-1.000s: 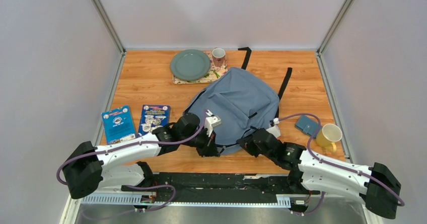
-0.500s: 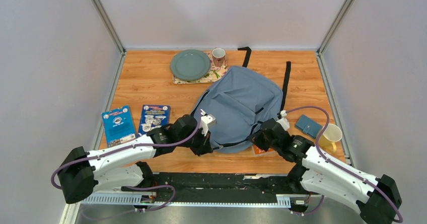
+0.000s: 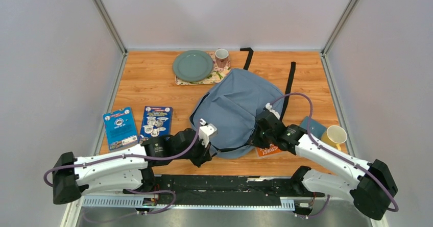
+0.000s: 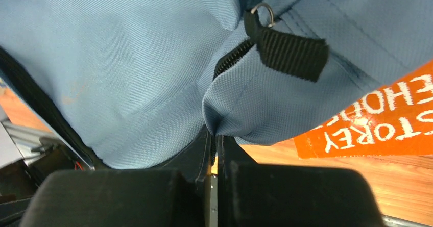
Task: Pack the student bag
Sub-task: Unzip the student bag at the center of the board.
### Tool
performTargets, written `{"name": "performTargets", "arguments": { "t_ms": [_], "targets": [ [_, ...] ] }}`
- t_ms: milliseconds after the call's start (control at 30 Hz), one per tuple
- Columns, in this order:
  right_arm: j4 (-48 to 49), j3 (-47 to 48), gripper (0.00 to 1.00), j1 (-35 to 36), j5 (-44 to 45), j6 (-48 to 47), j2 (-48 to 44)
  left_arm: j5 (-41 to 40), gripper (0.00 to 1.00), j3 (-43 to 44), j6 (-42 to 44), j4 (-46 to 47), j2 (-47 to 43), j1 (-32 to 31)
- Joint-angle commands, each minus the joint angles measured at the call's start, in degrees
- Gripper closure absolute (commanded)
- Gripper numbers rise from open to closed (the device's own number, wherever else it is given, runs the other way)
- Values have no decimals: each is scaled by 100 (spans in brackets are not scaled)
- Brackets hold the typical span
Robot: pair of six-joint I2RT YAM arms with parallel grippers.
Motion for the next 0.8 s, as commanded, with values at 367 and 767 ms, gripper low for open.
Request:
{"name": "performTargets", "arguments": {
  "t_ms": [367, 767],
  "targets": [
    [-789, 792, 100, -26, 1299, -1545, -632, -123, 100, 921, -143, -304, 1295, -1876],
    [-175, 539, 100, -26, 734, -2310, -571, -824, 100, 1286, -160, -244, 1405, -2483]
  ]
}}
